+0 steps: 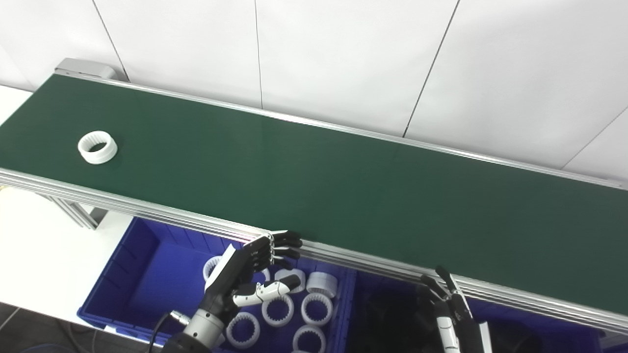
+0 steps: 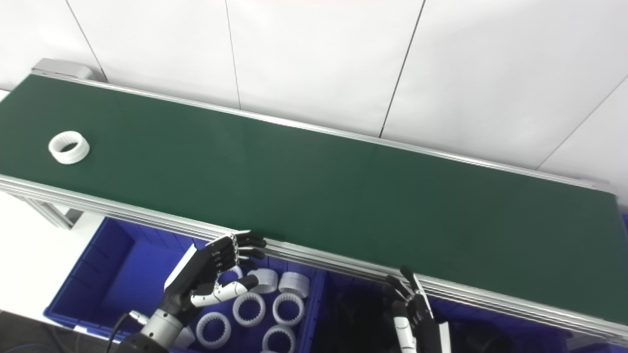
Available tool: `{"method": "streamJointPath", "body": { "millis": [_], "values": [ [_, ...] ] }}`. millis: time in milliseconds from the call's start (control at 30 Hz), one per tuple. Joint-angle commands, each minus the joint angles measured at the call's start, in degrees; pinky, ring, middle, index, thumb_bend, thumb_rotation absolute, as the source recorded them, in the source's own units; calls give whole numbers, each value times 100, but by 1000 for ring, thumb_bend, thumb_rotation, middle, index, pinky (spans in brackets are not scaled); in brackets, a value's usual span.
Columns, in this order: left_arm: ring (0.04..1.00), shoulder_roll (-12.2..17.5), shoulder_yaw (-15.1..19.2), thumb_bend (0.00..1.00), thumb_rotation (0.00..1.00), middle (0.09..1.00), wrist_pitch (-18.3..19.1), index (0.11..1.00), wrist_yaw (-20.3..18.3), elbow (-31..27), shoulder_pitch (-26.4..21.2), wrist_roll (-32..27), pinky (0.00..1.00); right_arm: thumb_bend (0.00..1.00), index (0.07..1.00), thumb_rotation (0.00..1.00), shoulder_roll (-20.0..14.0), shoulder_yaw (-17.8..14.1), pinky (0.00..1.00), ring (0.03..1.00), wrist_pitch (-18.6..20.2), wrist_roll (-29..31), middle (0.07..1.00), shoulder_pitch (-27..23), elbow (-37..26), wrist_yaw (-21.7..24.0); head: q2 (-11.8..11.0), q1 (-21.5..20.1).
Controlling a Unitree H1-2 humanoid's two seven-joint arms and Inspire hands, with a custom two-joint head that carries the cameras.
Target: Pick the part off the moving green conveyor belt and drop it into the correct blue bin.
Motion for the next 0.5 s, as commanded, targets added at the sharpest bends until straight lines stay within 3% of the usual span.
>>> {"method": "streamJointPath", "body": {
  "millis": [0,200,400,467],
  "values": [
    [667,26,-23,707,275,734,-73,736,-71,-257,-141,-63,583,364,908,795,37,17,719,767,-278,17,810,-40,-49,31,-34,3],
    [645,-36,-30,768,271,712,299,717,-52,-790,-381,-44,572,297,907,787,22,31,706,766,-278,-19,808,-78,-2,12,-139,28],
    [601,-163,91,898,355,672,251,681,113,-1050,-928,58,510,272,908,794,10,48,706,765,-278,-51,806,-106,38,-23,-188,57],
    [597,-171,173,900,366,667,313,676,168,-1180,-1190,82,500,265,908,797,19,50,707,763,-278,-46,806,-115,44,-25,-189,70]
  ]
}}
